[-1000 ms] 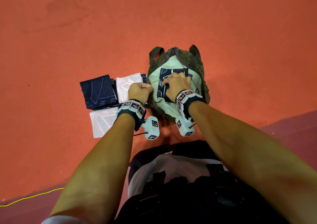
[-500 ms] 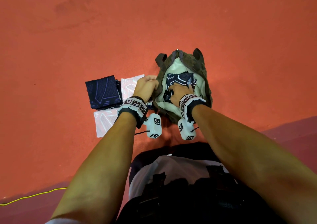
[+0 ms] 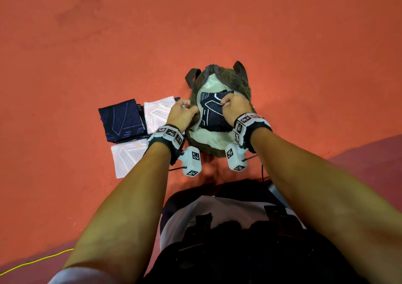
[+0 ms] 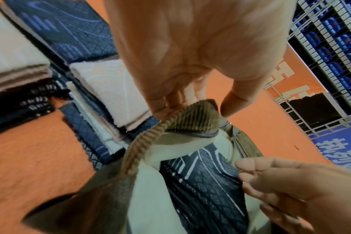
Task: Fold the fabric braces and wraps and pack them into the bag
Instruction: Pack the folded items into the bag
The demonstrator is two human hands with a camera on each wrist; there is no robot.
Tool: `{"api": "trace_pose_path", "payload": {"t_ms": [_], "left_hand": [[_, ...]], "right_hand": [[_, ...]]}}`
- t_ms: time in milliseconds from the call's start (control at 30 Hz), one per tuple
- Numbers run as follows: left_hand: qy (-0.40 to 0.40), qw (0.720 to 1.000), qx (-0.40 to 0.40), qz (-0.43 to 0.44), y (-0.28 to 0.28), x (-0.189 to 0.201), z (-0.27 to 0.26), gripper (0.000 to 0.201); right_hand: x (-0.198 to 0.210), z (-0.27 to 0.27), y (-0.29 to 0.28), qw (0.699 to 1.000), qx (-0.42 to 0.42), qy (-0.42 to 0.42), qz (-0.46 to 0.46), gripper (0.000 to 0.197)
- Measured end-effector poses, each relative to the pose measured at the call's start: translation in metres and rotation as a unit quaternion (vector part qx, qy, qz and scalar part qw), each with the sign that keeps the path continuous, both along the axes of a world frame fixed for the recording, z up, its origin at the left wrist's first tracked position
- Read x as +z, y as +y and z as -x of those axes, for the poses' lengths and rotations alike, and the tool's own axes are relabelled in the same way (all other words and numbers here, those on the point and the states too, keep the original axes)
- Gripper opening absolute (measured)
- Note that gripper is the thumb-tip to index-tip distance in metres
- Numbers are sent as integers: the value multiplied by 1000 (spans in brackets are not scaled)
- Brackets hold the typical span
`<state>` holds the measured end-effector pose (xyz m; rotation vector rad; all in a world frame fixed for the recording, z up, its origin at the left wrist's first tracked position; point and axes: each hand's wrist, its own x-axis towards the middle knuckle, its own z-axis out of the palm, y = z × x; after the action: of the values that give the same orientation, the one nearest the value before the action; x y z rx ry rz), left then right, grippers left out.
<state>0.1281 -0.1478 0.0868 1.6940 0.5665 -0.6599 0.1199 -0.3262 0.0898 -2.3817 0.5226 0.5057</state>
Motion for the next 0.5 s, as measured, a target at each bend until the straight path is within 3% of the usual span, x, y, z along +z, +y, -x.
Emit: {"api": "trace_pose_path", "payload": {"t_ms": [233,500], "left_hand": [[-19,998,-21,-52,-3,-4,-1,16],[-45,995,-45,-74,-11,0,-6,13]], "right_hand": [[5,-2,-18,994,-54,-70,70,27],[11,6,-24,990,-75,62,100,26]]}}
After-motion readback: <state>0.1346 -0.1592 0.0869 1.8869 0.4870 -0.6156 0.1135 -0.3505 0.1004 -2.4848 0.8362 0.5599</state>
